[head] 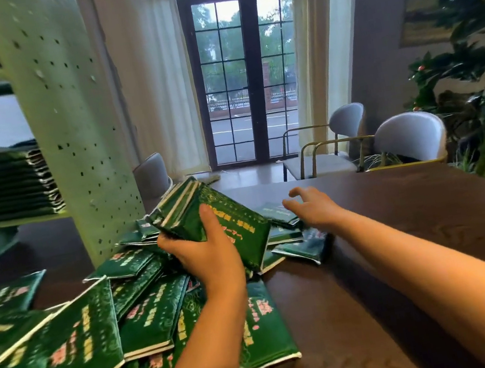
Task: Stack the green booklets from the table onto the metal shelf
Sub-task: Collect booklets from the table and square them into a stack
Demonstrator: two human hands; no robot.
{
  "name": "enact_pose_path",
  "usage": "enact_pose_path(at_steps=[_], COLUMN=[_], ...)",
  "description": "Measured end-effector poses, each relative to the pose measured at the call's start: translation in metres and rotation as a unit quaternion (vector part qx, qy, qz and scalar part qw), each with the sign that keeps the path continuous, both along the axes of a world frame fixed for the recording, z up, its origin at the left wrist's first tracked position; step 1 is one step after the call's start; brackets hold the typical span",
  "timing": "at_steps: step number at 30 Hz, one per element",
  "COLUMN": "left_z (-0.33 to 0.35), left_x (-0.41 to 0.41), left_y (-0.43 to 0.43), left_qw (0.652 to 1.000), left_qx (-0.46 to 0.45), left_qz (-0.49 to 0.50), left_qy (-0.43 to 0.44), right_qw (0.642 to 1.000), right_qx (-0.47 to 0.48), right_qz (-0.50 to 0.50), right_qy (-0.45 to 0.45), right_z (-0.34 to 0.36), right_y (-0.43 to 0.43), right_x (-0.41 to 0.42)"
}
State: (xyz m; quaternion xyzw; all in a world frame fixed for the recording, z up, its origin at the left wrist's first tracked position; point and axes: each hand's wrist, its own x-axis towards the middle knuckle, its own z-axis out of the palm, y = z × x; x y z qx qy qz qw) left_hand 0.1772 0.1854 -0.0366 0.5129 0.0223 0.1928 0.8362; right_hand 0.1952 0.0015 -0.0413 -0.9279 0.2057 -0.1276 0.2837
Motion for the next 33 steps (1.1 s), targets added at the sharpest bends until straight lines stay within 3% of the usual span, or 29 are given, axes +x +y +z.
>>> enact_pose_path(at_steps=[8, 13, 21, 26, 33], left_z=[-0.004, -0.004, -0.004, -0.003, -0.005], left_x=[0.007, 0.008, 0.001, -0.002, 0.000], left_y=[0.005, 0.004, 0.002, 0.003, 0.005], left_qw=[1.000, 0.999, 0.999, 0.999, 0.999], left_qx=[-0.012, -0.014, -0.005, -0.002, 0.007], left_qz=[0.005, 0.003, -0.015, -0.025, -0.037], left_qy=[0.027, 0.035, 0.037, 0.042, 0.035], right_qw=[0.994, 0.993, 0.985, 0.990, 0.955], right_qx=[-0.027, 0.043, 0.045, 0.092, 0.266], right_qz=[-0.028, -0.011, -0.012, -0.003, 0.000], right_qy=[0.098, 0.113, 0.168, 0.104, -0.133], right_z=[-0.007, 0.005, 0.014, 0.004, 0.007], right_y=[0.003, 0.007, 0.016, 0.012, 0.005], right_x=[0.035, 0.031, 0.018, -0.003, -0.057])
